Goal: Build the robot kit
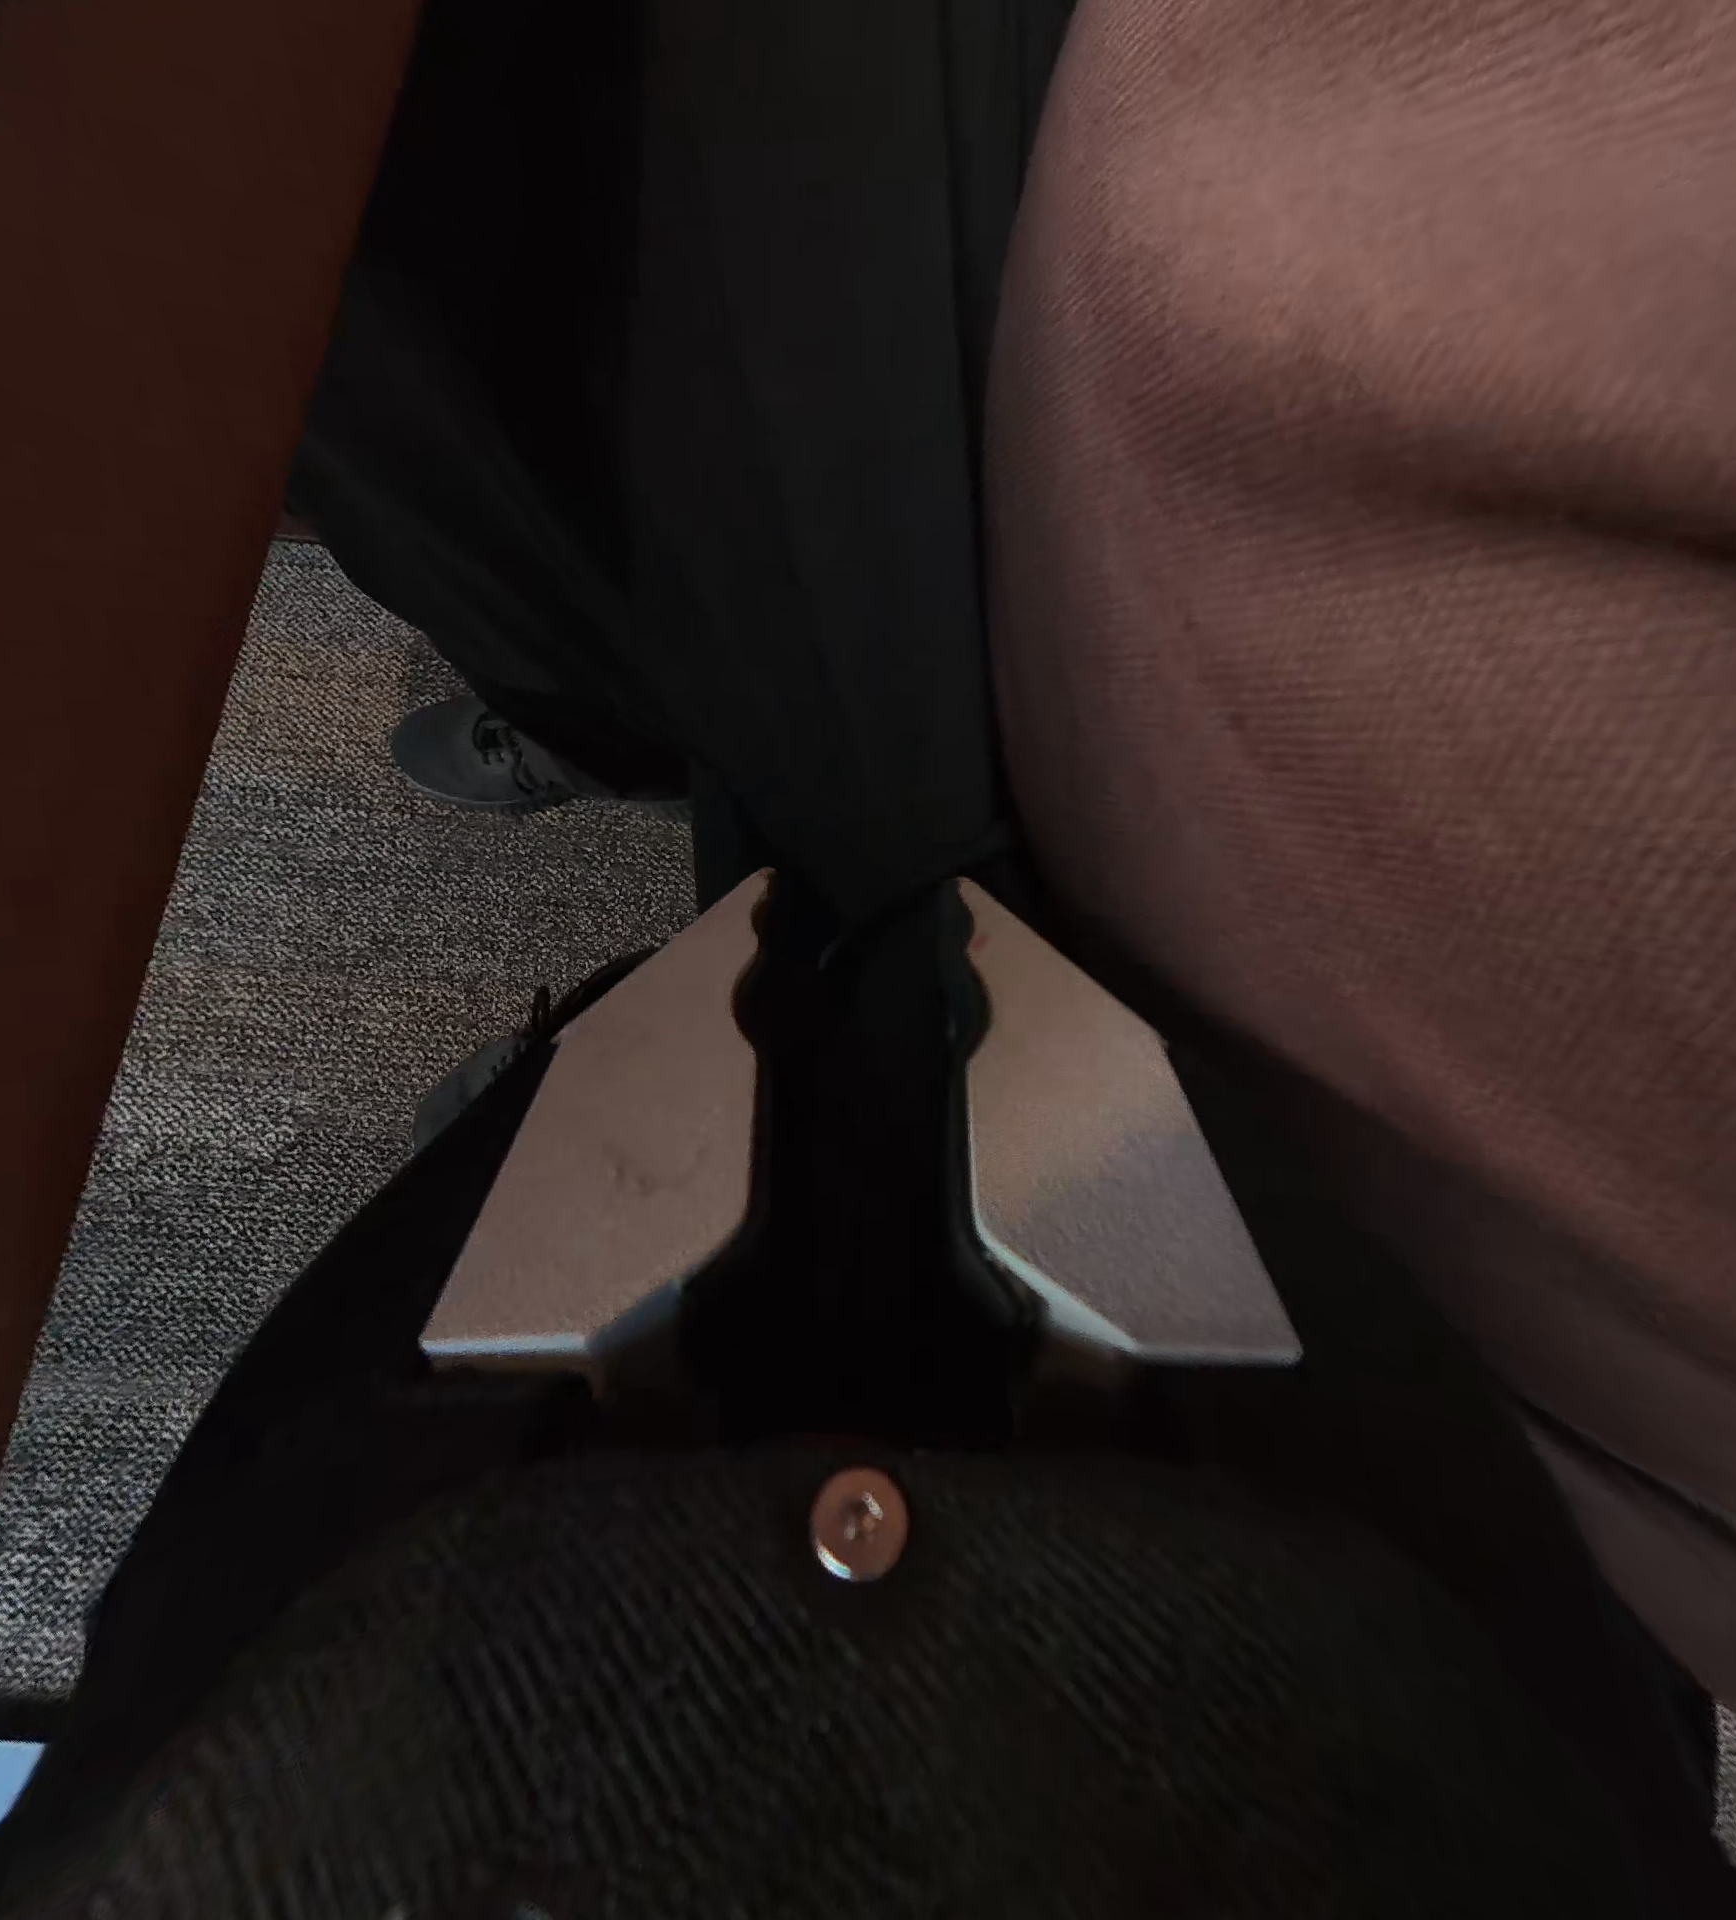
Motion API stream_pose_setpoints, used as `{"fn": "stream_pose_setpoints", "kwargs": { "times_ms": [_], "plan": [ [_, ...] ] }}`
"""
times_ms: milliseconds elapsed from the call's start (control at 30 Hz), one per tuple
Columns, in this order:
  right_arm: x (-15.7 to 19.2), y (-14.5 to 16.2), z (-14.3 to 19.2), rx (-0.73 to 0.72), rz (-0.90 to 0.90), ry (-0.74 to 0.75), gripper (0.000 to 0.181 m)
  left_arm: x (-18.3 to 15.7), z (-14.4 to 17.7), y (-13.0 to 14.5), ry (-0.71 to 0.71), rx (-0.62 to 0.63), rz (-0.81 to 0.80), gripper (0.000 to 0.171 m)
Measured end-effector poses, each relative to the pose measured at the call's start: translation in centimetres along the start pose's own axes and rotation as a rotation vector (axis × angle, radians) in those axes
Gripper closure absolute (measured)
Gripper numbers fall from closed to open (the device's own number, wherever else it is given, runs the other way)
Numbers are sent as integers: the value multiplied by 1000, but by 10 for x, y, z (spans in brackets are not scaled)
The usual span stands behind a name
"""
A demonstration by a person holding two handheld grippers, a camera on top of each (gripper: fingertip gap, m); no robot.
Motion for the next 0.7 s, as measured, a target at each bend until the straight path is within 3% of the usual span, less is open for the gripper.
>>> {"fn": "stream_pose_setpoints", "kwargs": {
  "times_ms": [700],
  "plan": [
    [-4, 1, -5, 42, -5, 26, 144, -6, 6, -7, 1, -9, -36, 143]
  ]
}}
Point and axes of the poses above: each gripper's, where its closed fingertips meet, z back along the fingers, y out of its underside, x = y × z across the jaws, the point moved 8 cm from there along z, back along the fingers, and after that the axes turned 9 degrees about x, right-handed, at the moved point
